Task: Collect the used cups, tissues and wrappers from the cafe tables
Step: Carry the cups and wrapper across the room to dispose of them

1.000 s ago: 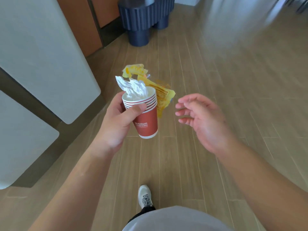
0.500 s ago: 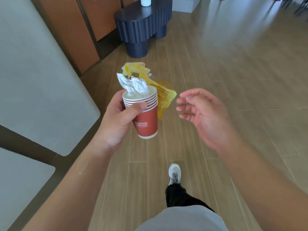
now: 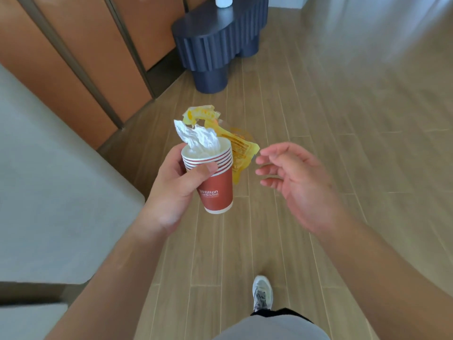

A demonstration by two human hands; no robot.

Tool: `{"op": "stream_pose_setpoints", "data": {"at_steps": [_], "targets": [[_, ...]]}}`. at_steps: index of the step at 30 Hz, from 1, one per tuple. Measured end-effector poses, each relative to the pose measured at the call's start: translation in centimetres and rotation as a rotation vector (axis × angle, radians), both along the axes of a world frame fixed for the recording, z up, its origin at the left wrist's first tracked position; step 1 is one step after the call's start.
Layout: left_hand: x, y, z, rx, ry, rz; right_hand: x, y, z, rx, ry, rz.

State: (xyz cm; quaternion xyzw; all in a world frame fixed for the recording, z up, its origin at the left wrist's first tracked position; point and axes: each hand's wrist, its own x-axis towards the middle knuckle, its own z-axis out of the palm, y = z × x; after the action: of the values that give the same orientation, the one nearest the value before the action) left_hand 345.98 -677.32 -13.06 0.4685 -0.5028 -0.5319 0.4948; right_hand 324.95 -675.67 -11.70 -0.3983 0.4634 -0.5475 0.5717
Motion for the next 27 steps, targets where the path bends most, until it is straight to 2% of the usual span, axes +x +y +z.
{"op": "stream_pose_setpoints", "data": {"at_steps": [5, 14, 20, 27], "targets": [[-0.8, -7.3, 1.1, -0.015, 0.004, 0.017, -1.1, -8.1, 1.0, -0.002, -0.008, -0.011], [2.0, -20.8, -0.4, -0.005, 0.037, 0.05, 2.8, -21.4, -0.4, 0.032, 0.026, 0.058], [7.1, -34.5, -1.9, 0.011, 0.062, 0.019, 7.4, -34.1, -0.6, 0.006, 0.07, -0.001], [14.5, -49.7, -0.6, 0.033, 0.047, -0.034, 14.1, -48.5, 1.8, -0.002, 0.085, -0.057]]}}
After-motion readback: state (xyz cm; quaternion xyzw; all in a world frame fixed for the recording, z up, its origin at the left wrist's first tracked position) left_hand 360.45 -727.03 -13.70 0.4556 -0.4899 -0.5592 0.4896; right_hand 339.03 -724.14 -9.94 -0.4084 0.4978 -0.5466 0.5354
